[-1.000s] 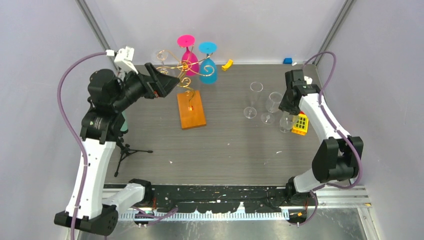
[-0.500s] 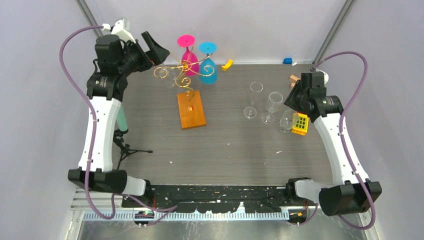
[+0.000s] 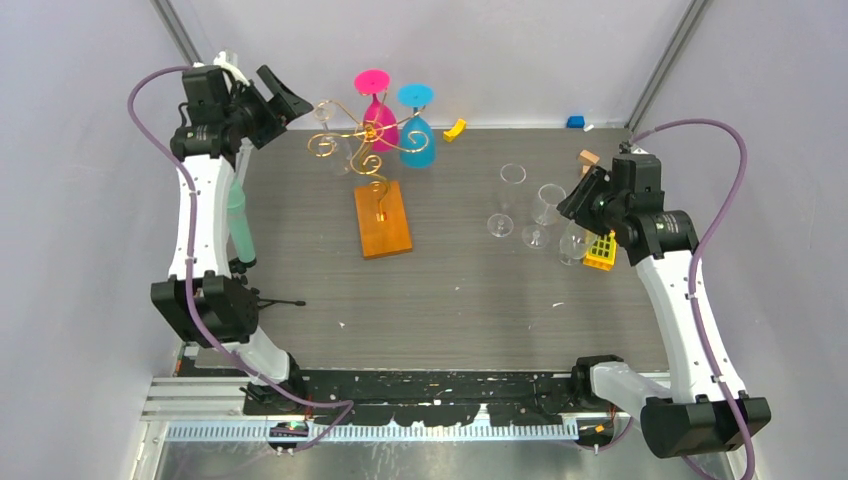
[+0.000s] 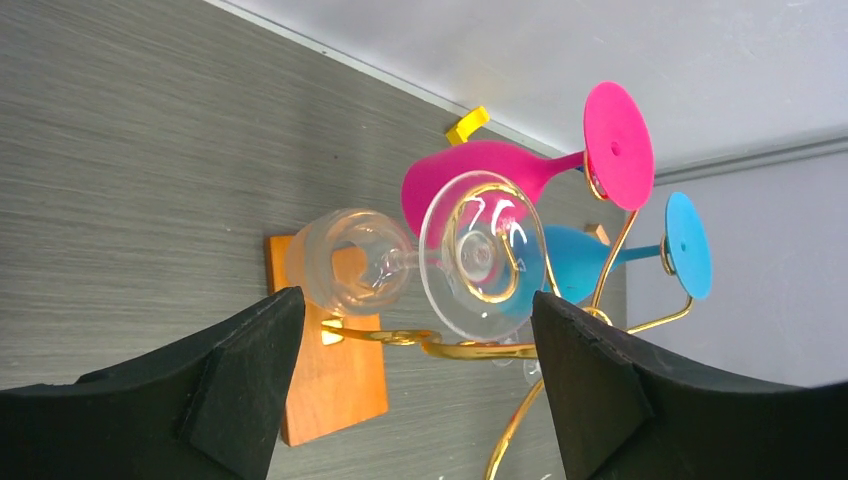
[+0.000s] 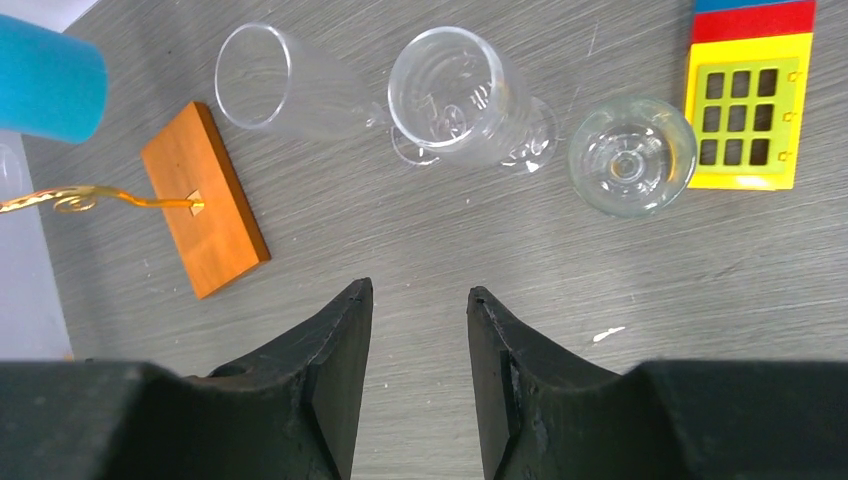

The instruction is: Take the wine glass off the wine glass rack

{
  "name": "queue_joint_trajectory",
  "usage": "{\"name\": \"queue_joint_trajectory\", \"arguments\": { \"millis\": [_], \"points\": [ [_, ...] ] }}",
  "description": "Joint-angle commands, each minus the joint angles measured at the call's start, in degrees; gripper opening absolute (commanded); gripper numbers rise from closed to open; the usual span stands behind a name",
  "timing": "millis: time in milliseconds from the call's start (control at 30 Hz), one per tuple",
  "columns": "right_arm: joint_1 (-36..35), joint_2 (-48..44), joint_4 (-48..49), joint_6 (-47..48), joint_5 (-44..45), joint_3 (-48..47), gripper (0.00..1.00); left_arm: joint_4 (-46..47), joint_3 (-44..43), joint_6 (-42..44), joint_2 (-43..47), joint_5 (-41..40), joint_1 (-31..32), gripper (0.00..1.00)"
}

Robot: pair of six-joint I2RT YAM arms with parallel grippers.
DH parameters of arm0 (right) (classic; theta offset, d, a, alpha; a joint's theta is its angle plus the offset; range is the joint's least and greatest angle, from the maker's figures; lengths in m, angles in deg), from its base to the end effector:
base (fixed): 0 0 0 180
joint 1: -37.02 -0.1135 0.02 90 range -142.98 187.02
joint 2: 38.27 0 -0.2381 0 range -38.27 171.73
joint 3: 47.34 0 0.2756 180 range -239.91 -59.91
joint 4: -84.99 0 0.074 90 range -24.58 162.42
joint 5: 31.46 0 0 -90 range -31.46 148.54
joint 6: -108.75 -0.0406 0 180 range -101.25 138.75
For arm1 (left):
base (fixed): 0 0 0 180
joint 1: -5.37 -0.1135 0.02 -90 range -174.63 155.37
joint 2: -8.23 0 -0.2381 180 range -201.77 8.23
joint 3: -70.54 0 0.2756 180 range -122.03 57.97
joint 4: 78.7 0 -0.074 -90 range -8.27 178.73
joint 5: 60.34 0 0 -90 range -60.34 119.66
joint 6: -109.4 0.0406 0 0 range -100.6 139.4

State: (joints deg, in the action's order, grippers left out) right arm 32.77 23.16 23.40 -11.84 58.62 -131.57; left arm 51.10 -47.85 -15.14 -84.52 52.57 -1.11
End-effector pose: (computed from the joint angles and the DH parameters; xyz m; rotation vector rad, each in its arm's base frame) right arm 0.2488 0.0184 0.3576 0.5175 2.2083 0.3239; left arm 0.3806 0.0273 0.4243 -0.4609 1.9817 -0.7109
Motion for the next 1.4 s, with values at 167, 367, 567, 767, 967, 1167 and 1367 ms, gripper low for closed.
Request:
{"name": "queue_joint_trajectory", "arguments": {
  "millis": [167,367,567,767,967,1167,1367],
  "points": [
    [0.0,-2.3,2.5,-1.3,-3.8,1.5,0.46,7.2,-2.9,-8.3,-4.9,10.3,-1.2,0.74],
    [0.0,-2.7,2.5,-1.3,-4.0,1.7,0.46,17.1,2.0,-17.5,-5.6,14.8,-1.8,0.58],
    [0.0,-2.8,2.6,-1.2,-4.0,1.8,0.46,21.6,4.6,-21.6,-5.6,15.9,-1.7,0.42],
    [0.0,-2.7,2.5,-1.2,-3.8,1.9,0.46,22.2,5.3,-22.3,-5.0,16.3,-1.9,0.21],
    [0.0,-2.9,2.6,-1.1,-3.8,2.0,0.46,23.7,5.7,-23.3,-4.1,17.0,-2.1,0.0],
    [0.0,-3.0,2.6,-1.1,-3.8,2.1,0.46,26.3,6.7,-24.9,-2.4,17.1,-2.6,0.0],
    [0.0,-3.2,2.6,-1.1,-3.9,2.3,0.46,29.2,9.6,-26.1,0.4,15.9,-3.7,0.0]
  ]
}}
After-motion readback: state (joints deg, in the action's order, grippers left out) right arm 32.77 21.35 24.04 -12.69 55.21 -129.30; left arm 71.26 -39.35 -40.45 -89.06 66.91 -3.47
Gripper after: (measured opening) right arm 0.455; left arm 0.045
